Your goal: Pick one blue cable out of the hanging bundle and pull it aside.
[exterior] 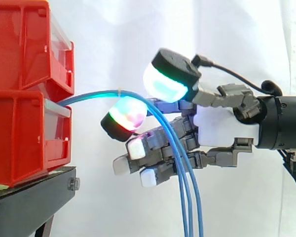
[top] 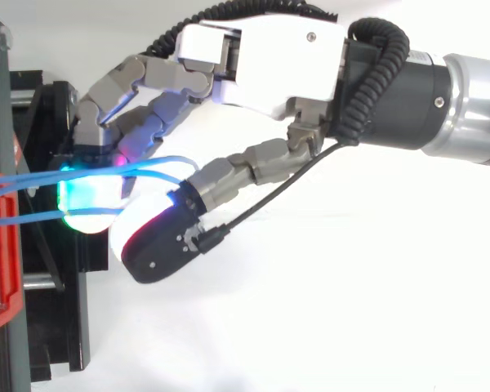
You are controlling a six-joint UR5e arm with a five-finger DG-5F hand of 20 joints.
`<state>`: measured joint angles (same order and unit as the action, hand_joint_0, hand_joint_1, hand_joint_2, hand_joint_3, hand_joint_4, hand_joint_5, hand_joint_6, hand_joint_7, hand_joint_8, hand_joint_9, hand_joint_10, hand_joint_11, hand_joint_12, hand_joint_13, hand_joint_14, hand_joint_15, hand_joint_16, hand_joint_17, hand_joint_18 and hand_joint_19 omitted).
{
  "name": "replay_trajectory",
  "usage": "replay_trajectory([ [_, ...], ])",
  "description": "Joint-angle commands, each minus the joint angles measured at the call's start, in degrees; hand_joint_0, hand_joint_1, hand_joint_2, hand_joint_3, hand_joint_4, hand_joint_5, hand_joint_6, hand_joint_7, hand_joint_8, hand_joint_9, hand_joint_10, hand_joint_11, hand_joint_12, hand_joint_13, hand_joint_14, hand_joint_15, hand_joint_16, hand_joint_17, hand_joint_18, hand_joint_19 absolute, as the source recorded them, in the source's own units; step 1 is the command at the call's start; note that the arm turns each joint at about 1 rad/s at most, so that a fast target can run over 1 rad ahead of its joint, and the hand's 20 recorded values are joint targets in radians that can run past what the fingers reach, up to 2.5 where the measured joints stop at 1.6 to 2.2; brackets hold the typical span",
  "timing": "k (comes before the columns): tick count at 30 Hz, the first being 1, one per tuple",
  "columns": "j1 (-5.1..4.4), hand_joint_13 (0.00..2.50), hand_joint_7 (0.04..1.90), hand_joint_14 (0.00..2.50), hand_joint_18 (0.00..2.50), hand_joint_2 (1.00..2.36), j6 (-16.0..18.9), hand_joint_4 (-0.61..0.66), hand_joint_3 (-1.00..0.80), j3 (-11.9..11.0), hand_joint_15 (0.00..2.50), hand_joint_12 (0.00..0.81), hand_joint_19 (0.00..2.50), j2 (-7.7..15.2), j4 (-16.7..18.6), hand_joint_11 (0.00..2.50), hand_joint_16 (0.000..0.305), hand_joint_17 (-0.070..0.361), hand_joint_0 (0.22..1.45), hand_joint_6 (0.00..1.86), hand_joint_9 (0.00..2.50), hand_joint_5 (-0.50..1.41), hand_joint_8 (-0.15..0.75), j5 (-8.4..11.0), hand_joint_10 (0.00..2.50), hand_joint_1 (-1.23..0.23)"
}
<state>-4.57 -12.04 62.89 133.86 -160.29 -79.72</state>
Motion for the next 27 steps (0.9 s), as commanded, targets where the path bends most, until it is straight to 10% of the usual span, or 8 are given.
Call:
replay_trajectory([
  [1,0.0,0.73,0.74,0.01,0.7,1.0,0.1,0.07,-0.5,-0.1,0.36,0.266,0.47,0.0,0.1,0.42,0.047,0.106,0.43,0.89,0.94,-0.11,0.264,0.0,0.01,-0.54],
  [5,0.0,0.71,0.83,0.02,0.62,1.0,0.1,0.03,-0.5,-0.1,0.4,0.236,0.54,0.0,0.1,0.44,0.04,0.089,0.55,0.86,0.96,-0.11,0.244,0.0,0.01,-0.33],
  [14,0.0,0.68,0.79,0.02,0.61,1.02,-0.1,-0.07,-0.13,-0.1,0.4,0.234,0.5,0.0,0.1,0.55,0.039,0.088,0.64,0.98,0.83,-0.16,0.228,0.0,0.02,-0.76],
  [27,0.26,0.67,0.75,0.02,0.64,1.0,-0.1,-0.04,-0.5,0.0,0.37,0.222,0.43,-0.3,0.2,0.56,0.037,0.084,0.66,0.97,0.85,-0.15,0.191,-0.09,0.02,-1.0],
])
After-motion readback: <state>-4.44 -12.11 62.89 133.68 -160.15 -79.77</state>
